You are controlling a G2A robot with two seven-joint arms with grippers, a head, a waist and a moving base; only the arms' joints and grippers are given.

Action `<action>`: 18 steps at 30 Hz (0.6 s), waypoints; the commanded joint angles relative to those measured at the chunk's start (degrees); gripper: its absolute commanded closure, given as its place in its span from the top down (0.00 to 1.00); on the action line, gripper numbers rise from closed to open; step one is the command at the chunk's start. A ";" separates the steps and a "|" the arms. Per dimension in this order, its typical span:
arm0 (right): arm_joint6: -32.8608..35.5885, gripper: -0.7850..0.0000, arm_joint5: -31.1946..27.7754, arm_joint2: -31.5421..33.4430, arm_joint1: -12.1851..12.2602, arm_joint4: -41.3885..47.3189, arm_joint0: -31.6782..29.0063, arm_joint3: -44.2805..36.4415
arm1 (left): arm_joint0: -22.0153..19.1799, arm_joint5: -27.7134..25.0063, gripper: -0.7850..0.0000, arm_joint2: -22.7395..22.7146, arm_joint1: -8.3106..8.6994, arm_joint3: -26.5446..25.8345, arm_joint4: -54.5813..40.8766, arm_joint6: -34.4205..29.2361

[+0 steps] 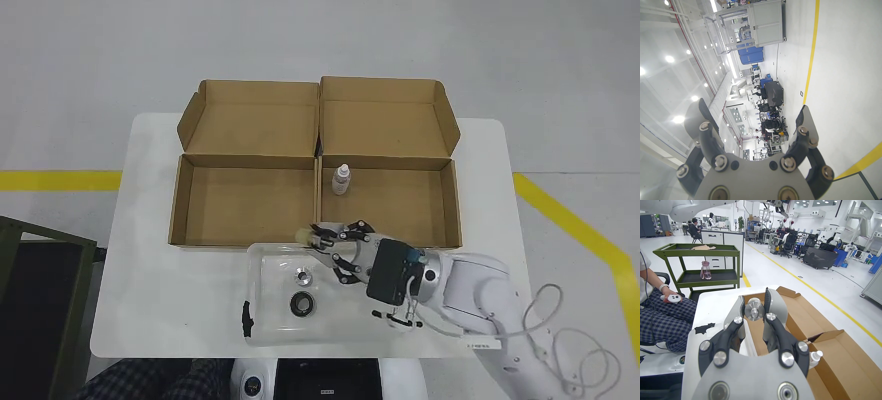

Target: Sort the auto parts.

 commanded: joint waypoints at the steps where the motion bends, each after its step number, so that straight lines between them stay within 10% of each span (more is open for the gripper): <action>1: 1.03 0.00 0.05 -0.27 -0.04 -0.20 0.40 0.83 | 0.00 0.00 1.00 0.00 0.00 0.00 0.00 0.00; 18: 16.04 0.00 4.27 -1.55 -0.84 -0.47 8.50 11.11 | 0.00 0.00 1.00 0.00 0.00 0.00 0.00 0.00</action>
